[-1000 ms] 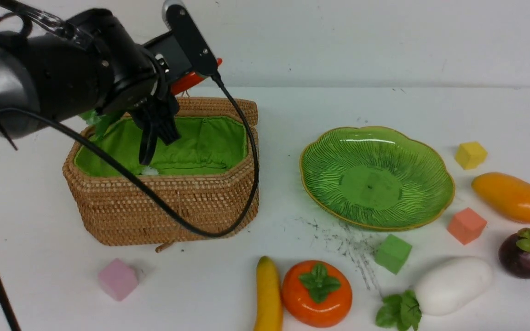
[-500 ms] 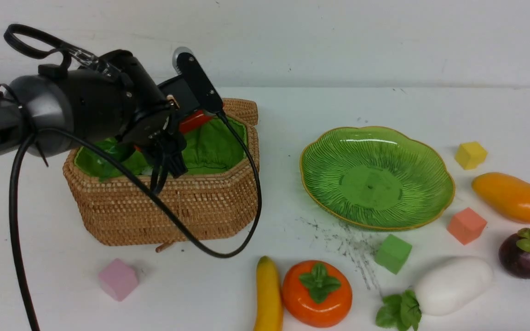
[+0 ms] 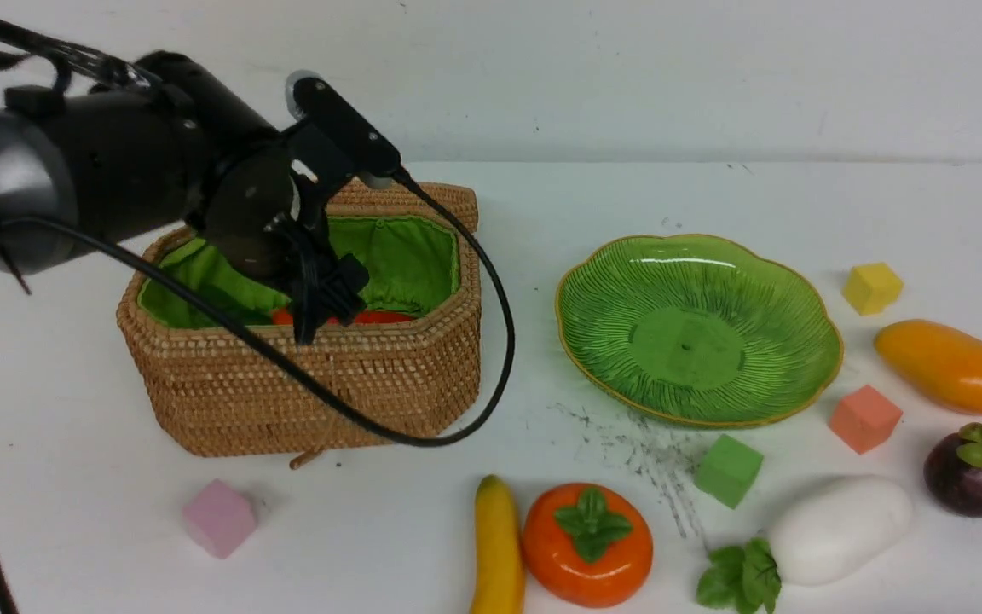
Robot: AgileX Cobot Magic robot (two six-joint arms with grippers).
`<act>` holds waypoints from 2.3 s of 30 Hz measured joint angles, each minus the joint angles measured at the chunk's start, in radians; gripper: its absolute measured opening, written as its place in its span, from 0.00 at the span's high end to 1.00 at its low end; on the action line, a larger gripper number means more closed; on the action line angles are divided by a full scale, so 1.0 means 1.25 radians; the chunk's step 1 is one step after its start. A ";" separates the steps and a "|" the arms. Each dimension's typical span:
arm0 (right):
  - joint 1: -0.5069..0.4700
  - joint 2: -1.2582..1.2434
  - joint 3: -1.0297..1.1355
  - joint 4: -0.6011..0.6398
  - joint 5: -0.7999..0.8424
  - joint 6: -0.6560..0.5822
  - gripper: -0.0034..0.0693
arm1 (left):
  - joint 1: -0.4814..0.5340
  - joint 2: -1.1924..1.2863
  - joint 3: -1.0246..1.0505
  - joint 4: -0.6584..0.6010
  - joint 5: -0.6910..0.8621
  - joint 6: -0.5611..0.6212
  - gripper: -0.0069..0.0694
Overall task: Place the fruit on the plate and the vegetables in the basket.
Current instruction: Use the left arm to grab a carrot and put it into the left basket, then use the left arm to grab a banana and put it into the right plate
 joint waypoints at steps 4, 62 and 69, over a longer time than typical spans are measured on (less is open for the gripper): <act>0.000 0.000 0.000 0.000 0.000 0.000 0.62 | 0.001 -0.099 0.015 -0.194 0.070 0.004 0.15; 0.000 0.000 0.000 0.000 0.000 0.000 0.62 | -0.299 0.037 0.162 -0.410 0.262 -0.067 0.51; 0.000 0.000 0.000 0.000 0.000 0.000 0.62 | -0.299 0.033 -0.031 -0.407 0.330 0.027 0.51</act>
